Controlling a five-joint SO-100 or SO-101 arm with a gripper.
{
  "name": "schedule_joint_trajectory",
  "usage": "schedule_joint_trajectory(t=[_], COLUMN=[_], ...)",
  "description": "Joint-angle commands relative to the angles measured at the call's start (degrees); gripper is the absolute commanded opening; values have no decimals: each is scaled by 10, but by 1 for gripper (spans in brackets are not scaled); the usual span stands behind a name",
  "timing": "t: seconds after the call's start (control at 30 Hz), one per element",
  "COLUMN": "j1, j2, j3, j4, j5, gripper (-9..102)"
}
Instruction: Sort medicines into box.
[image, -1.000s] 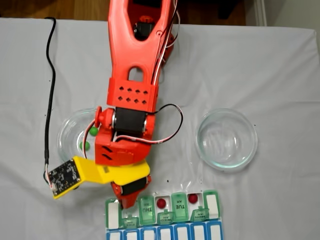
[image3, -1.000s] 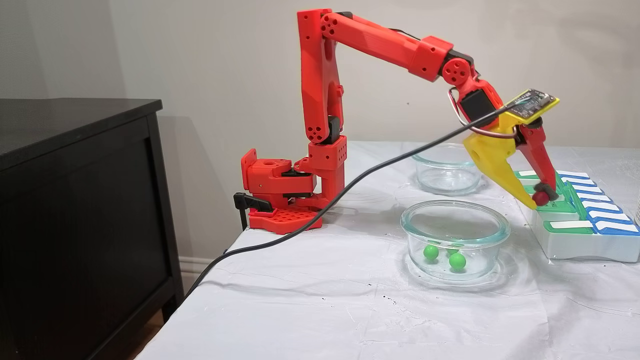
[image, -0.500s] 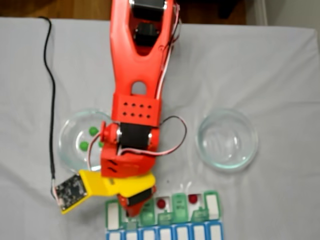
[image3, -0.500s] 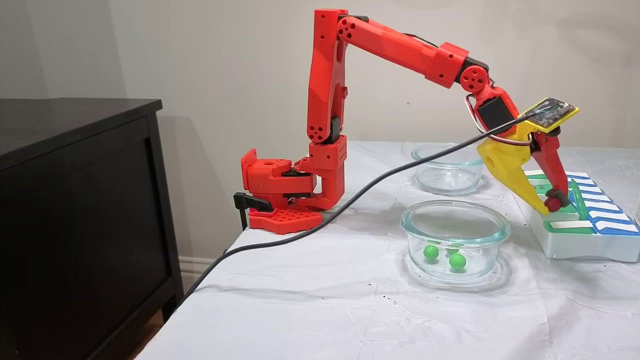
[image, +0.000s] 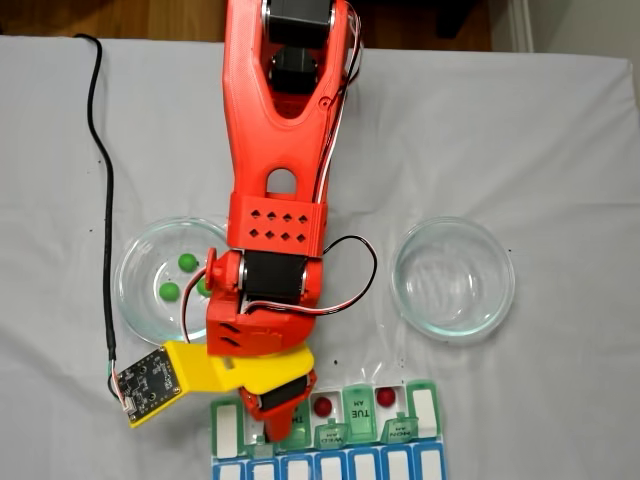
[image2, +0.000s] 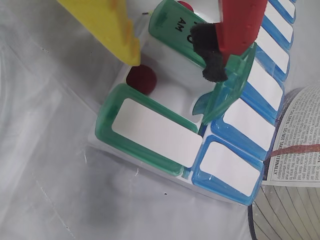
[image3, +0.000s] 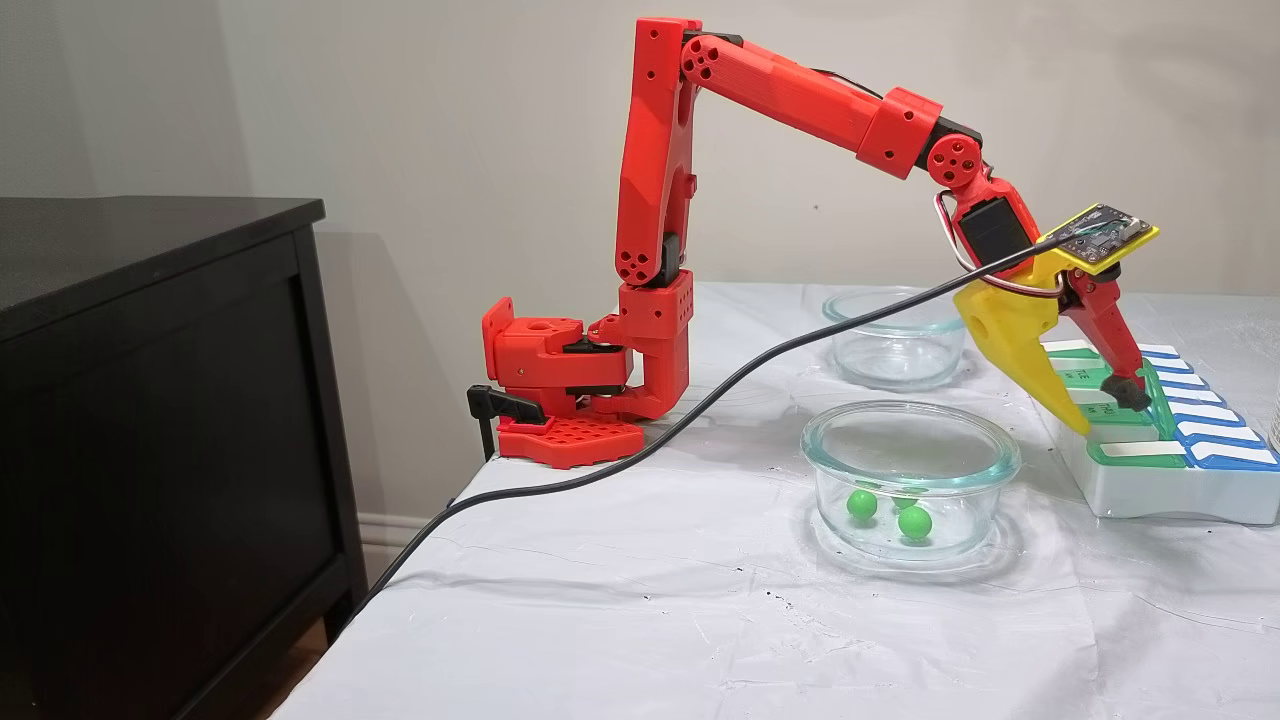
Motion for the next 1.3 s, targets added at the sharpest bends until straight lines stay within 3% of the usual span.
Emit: schedule_joint_trajectory(t=[0.0,0.03,0.1,0.3,0.7,0.93,1.27], j1=[8,11,18,55,167,173,169], j2=[30,39,63,144,171,192,209], j3=[-64,-64,-62,-74,-141,-81,13], j4=[8,15,38,192,416,430,366], j5=[-11,-16,-33,-88,-250,-264,-253], gripper=[9,2,0,0,0,0,16])
